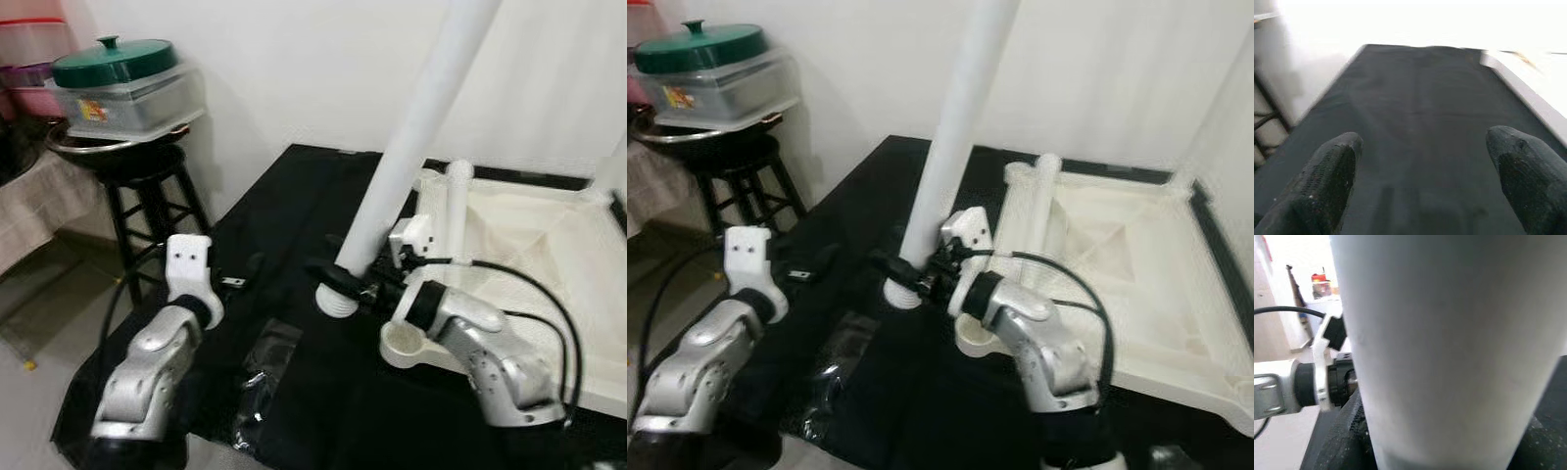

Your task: Building children table

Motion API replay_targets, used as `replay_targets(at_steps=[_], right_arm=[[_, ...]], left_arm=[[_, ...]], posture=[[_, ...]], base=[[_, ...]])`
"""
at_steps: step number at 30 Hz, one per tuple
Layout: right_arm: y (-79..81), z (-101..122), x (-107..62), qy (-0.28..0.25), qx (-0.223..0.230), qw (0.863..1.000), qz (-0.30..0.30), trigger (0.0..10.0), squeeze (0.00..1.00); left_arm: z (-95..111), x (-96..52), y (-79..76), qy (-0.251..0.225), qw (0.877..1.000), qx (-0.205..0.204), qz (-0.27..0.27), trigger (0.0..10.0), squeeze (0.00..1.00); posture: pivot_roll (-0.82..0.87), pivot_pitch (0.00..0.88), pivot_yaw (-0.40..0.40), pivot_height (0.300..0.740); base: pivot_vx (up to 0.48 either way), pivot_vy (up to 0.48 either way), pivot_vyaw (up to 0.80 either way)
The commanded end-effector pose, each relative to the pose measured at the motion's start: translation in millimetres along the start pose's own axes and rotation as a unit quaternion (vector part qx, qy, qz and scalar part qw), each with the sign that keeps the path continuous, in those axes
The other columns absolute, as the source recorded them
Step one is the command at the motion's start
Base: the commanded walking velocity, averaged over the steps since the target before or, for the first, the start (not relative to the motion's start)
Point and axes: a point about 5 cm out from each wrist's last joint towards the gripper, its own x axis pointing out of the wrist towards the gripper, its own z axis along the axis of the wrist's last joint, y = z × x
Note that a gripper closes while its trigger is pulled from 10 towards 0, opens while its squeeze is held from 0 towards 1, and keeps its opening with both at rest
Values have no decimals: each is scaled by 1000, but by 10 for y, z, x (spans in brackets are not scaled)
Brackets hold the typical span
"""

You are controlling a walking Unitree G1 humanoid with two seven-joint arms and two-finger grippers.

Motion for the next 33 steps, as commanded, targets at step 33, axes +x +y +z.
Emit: replay_targets(at_steps=[33], right_arm=[[23,-85,-35,61,-60,995,55,10000,0]], left_arm=[[-164,-305,170,15,997,46,58,10000,0]], posture=[[-20,58,24,740]], base=[[0,0,-509]])
